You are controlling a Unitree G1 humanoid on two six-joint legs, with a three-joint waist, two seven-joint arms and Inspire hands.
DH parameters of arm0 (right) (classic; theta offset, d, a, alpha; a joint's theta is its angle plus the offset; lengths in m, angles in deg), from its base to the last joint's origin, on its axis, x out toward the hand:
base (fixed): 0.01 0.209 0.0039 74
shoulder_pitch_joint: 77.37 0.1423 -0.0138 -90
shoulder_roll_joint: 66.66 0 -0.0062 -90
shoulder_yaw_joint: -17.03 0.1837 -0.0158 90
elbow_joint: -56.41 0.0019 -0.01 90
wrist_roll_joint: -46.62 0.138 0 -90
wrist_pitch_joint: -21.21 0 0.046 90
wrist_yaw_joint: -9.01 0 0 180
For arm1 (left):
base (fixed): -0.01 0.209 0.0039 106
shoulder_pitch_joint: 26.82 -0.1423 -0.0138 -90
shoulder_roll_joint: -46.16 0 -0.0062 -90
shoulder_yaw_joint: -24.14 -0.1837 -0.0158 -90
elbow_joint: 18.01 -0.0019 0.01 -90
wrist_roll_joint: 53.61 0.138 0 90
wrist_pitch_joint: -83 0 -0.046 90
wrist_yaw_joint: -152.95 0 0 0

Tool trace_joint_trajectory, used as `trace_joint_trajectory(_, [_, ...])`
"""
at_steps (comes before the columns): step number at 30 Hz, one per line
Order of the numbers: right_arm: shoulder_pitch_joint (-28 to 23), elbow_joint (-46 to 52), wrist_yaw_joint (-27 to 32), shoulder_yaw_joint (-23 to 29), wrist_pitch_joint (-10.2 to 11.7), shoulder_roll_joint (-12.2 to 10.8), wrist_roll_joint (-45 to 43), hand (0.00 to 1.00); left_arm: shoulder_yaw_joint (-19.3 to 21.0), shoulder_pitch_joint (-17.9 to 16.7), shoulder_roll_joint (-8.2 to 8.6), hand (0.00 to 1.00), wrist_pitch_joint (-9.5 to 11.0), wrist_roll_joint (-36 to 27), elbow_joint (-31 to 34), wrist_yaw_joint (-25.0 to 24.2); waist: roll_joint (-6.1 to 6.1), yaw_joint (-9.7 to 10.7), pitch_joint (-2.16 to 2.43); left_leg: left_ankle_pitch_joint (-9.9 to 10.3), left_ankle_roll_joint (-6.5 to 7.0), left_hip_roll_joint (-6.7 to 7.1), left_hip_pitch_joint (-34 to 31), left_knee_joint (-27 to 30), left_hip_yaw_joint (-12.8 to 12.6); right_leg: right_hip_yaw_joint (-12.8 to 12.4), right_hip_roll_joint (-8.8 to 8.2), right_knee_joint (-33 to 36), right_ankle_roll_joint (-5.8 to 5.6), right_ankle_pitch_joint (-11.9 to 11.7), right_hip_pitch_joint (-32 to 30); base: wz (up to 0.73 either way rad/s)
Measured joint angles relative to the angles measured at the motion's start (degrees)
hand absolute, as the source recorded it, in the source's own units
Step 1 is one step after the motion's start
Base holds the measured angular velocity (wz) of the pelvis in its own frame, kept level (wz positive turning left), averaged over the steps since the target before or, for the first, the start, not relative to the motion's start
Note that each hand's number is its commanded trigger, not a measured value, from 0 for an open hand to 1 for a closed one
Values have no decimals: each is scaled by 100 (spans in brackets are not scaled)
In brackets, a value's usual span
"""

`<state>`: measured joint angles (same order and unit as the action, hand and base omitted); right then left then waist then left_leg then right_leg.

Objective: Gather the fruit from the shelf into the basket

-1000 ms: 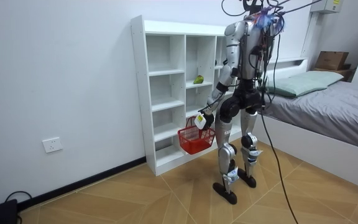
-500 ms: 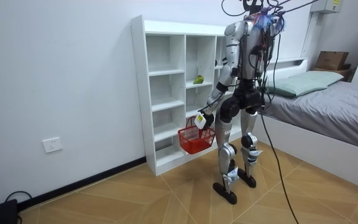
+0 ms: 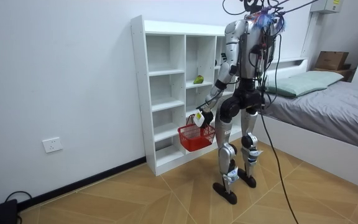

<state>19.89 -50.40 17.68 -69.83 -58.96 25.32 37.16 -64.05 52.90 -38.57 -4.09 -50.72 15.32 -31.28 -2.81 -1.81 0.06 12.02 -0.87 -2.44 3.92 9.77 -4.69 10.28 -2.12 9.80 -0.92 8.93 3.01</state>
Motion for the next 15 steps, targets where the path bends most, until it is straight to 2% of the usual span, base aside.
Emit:
trace_joint_trajectory(7, [7, 433, -298, -93, -21, 25, 19, 0, 0, 29, 22, 100, 2, 9, -44, -30, -21, -18, -8, 0, 0, 0, -21, 7, 5, -2, 0, -6, 0, 0, -16, 0])
trace_joint_trajectory(15, [65, 498, -459, -388, -55, 76, 9, 0, -5, 65, 23, 100, 15, 13, -15, -8, -29, -38, -13, -1, 0, 0, -23, 0, 9, 1, -1, -7, 1, 0, -18, 0])
